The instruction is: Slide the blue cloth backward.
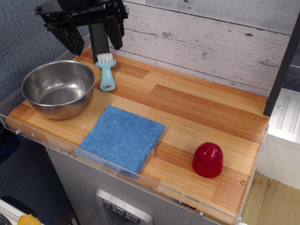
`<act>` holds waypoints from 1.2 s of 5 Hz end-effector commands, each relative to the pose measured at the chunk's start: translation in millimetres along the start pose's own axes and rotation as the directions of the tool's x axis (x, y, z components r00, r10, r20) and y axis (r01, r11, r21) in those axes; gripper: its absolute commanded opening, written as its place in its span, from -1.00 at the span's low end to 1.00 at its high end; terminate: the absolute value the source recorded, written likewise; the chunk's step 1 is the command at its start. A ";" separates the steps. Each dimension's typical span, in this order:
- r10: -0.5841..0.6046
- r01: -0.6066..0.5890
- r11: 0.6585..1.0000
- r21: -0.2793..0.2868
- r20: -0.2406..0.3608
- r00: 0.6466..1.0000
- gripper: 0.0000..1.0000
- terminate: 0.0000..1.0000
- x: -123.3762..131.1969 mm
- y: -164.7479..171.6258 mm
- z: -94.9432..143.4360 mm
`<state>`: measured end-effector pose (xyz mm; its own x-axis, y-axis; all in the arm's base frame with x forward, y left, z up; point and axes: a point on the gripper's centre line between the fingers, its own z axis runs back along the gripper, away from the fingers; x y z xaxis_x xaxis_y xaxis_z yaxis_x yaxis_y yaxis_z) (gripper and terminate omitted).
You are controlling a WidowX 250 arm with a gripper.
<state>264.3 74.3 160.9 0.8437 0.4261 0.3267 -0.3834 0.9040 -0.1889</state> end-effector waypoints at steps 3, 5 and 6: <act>-0.100 0.100 0.994 0.039 0.014 0.995 1.00 -1.00 -31.0 -0.2 -12.9; -0.308 0.309 0.943 0.122 -0.027 0.951 1.00 -1.00 -54.6 8.8 -37.7; -0.328 0.330 0.935 0.129 -0.036 0.944 1.00 -1.00 -54.4 13.6 -47.9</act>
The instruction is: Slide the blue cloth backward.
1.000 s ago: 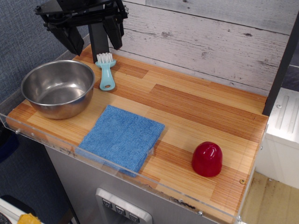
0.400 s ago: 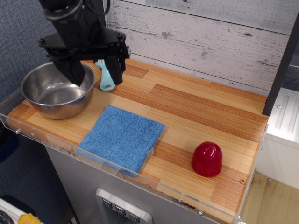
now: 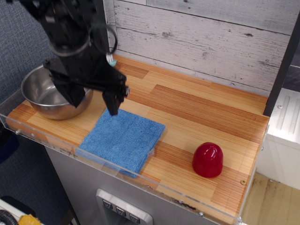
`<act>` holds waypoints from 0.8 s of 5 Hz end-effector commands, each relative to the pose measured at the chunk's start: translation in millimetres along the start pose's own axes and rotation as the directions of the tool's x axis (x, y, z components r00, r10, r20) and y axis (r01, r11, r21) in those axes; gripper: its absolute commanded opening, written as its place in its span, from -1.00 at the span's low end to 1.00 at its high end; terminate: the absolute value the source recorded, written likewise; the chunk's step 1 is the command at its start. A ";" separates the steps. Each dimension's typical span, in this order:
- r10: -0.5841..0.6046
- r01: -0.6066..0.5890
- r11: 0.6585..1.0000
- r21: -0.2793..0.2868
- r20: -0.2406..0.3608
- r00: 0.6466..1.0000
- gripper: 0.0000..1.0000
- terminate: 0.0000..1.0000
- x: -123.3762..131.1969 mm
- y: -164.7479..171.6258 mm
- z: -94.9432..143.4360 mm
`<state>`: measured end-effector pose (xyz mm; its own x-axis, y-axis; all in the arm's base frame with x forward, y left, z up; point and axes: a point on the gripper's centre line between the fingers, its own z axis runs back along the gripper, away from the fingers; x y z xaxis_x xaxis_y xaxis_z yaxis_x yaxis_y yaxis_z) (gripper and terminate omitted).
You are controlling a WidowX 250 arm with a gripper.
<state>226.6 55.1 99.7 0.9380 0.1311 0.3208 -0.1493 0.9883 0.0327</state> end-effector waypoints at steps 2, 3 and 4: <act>0.013 -0.015 1.000 -0.025 -0.077 0.997 1.00 -1.00 -3.2 16.4 -41.6; 0.003 -0.005 1.000 -0.020 -0.103 0.995 1.00 -1.00 -2.9 14.1 -54.9; -0.023 0.021 1.000 -0.021 -0.105 0.994 1.00 -1.00 -2.6 4.6 -66.3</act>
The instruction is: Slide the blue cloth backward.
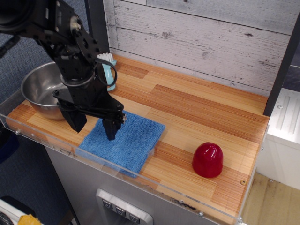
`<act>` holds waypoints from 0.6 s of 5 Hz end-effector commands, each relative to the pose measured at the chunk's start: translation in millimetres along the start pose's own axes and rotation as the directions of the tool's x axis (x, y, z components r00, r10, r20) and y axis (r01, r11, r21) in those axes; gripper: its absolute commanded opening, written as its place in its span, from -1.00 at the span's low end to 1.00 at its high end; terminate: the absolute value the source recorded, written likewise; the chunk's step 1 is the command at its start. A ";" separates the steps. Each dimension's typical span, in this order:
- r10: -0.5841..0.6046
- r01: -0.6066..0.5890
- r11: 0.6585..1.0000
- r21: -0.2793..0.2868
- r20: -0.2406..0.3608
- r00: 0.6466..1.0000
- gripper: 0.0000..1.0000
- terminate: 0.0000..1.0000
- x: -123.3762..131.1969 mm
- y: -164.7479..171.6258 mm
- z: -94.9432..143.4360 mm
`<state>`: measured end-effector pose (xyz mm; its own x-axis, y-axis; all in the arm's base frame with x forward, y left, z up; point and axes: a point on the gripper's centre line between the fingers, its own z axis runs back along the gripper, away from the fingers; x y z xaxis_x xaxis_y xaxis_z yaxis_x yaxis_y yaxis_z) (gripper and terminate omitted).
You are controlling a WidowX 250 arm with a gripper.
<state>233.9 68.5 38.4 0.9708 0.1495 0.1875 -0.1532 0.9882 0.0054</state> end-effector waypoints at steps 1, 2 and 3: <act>-0.054 0.054 0.998 0.009 0.007 0.999 1.00 -1.00 8.3 -19.4 -14.3; -0.060 0.060 0.998 0.014 -0.009 0.998 1.00 -1.00 4.9 -30.1 -23.1; -0.059 0.060 0.998 0.021 -0.036 0.998 1.00 -1.00 2.1 -33.2 -36.4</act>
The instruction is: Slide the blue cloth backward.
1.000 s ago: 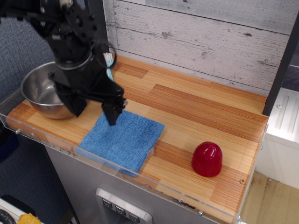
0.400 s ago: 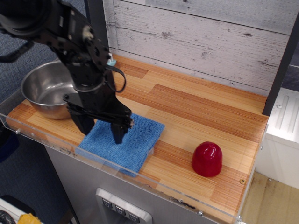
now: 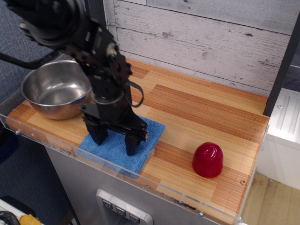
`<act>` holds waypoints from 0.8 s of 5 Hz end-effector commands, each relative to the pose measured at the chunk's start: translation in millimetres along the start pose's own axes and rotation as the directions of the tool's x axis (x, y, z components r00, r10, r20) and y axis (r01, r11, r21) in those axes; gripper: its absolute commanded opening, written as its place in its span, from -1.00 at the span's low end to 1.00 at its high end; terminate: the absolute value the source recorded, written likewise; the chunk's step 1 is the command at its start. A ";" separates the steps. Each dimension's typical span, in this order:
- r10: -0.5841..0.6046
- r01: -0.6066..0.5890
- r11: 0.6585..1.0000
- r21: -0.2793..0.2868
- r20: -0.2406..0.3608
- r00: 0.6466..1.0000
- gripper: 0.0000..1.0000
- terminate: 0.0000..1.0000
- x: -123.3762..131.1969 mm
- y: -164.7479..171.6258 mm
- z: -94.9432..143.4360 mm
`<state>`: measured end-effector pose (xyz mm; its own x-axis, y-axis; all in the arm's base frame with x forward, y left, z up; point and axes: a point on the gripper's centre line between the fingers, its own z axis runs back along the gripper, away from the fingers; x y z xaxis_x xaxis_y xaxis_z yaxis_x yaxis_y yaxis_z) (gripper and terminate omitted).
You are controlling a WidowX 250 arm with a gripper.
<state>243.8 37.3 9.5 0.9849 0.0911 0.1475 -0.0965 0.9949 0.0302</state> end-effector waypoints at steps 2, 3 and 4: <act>0.040 -0.040 0.999 0.006 -0.012 0.999 1.00 -1.00 10.0 5.4 -11.7; 0.061 -0.061 0.998 -0.003 0.005 0.998 1.00 -1.00 22.7 5.4 -8.0; 0.079 -0.079 0.997 -0.015 0.013 0.997 1.00 -1.00 43.7 1.9 -5.5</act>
<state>288.8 40.1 8.4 0.9744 0.1752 0.1409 -0.1772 0.9842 0.0017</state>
